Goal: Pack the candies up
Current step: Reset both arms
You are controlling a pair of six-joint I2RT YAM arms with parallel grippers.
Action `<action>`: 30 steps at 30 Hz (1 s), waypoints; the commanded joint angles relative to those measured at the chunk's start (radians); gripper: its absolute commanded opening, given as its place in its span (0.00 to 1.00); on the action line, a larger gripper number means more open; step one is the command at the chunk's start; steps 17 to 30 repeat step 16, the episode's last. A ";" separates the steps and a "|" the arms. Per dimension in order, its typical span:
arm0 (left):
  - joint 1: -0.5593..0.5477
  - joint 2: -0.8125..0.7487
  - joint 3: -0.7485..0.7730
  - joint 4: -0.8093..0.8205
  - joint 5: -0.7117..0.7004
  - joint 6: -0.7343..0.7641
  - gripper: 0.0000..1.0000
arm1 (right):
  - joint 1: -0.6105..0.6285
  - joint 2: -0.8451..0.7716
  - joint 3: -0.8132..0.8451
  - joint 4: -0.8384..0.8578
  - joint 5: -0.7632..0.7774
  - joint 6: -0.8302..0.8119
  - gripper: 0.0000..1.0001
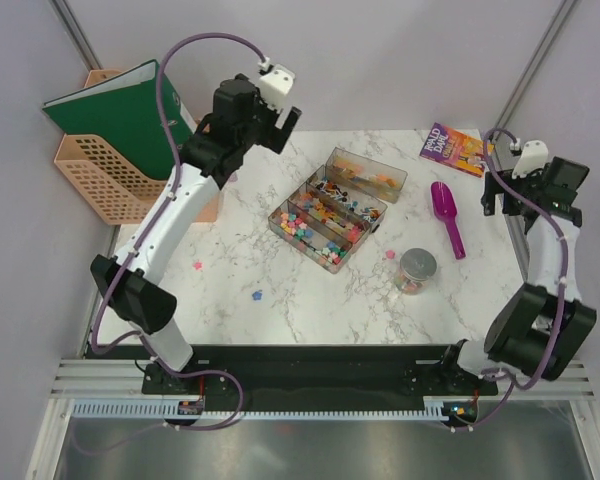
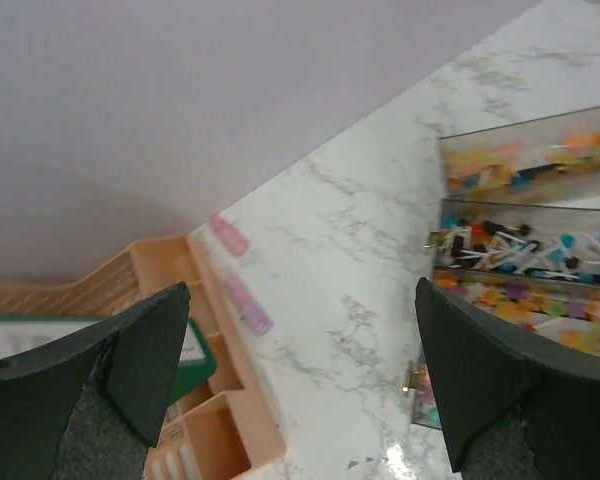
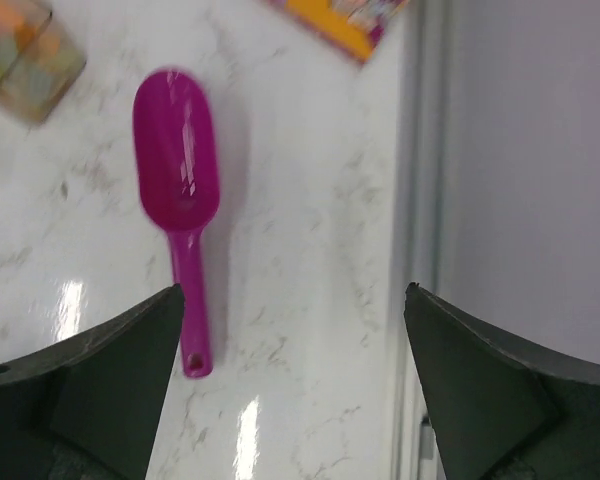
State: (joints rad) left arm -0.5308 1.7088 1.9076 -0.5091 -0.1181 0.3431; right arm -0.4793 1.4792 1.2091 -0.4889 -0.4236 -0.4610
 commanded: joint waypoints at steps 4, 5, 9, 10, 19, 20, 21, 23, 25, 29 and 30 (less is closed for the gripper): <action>0.121 -0.098 -0.087 0.098 -0.210 -0.167 1.00 | 0.039 -0.129 0.024 0.357 0.129 0.297 0.98; 0.135 -0.119 -0.132 0.099 -0.210 -0.193 1.00 | 0.057 -0.135 0.017 0.355 0.167 0.314 0.98; 0.204 -0.185 -0.248 0.090 -0.175 -0.256 1.00 | 0.151 -0.189 -0.051 0.362 0.264 0.301 0.98; 0.216 -0.193 -0.268 0.089 -0.172 -0.256 1.00 | 0.156 -0.210 -0.078 0.366 0.253 0.300 0.98; 0.229 -0.232 -0.332 0.089 -0.147 -0.257 1.00 | 0.180 -0.255 -0.120 0.349 0.249 0.331 0.98; 0.229 -0.232 -0.332 0.089 -0.147 -0.257 1.00 | 0.180 -0.255 -0.120 0.349 0.249 0.331 0.98; 0.229 -0.232 -0.332 0.089 -0.147 -0.257 1.00 | 0.180 -0.255 -0.120 0.349 0.249 0.331 0.98; 0.229 -0.232 -0.332 0.089 -0.147 -0.257 1.00 | 0.180 -0.255 -0.120 0.349 0.249 0.331 0.98; 0.229 -0.232 -0.332 0.089 -0.147 -0.257 1.00 | 0.180 -0.255 -0.120 0.349 0.249 0.331 0.98; 0.229 -0.232 -0.332 0.089 -0.147 -0.257 1.00 | 0.180 -0.255 -0.120 0.349 0.249 0.331 0.98; 0.229 -0.232 -0.332 0.089 -0.147 -0.257 1.00 | 0.180 -0.255 -0.120 0.349 0.249 0.331 0.98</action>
